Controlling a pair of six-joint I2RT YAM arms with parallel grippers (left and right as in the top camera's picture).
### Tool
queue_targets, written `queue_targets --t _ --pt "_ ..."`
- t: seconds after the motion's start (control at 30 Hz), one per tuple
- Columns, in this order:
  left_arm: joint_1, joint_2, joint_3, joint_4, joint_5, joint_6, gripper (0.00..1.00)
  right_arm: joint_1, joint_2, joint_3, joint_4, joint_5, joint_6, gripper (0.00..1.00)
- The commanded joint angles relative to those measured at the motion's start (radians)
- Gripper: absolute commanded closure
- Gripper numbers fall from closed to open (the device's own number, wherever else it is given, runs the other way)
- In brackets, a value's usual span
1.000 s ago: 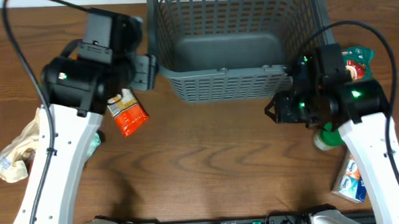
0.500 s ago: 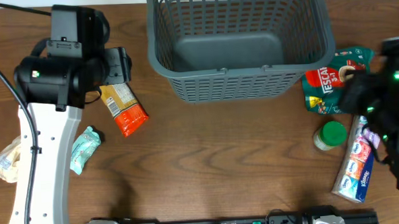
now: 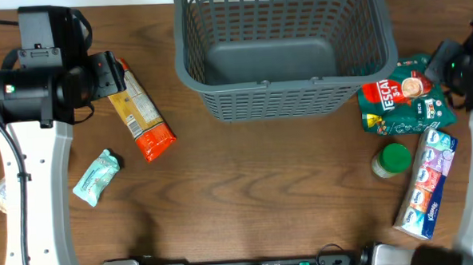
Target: Pack container
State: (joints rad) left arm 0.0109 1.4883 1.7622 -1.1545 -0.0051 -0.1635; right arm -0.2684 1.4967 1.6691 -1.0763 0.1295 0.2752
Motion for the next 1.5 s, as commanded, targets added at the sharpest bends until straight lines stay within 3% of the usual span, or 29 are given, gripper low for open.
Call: queue_targets --t 0.0,0.33,0.57,0.87,1.47 --pt "0.007 -0.019 0.011 -0.002 -0.008 -0.014 0.32 -0.038 0.070 0.000 0.023 -0.121 -0.058 0.96" --pt "0.007 -0.019 0.011 -0.003 -0.063 -0.014 0.31 -0.046 0.237 0.000 0.071 -0.297 -0.170 0.94" --pt "0.007 -0.019 0.011 -0.003 -0.076 -0.014 0.31 -0.044 0.256 0.000 0.089 -0.354 -0.188 0.94" --pt "0.007 -0.018 0.011 -0.003 -0.076 -0.014 0.31 -0.044 0.256 0.000 0.089 -0.615 -0.323 0.94" --pt "0.007 -0.018 0.011 -0.003 -0.076 -0.014 0.31 0.008 0.256 0.000 0.074 -0.673 -0.370 0.93"
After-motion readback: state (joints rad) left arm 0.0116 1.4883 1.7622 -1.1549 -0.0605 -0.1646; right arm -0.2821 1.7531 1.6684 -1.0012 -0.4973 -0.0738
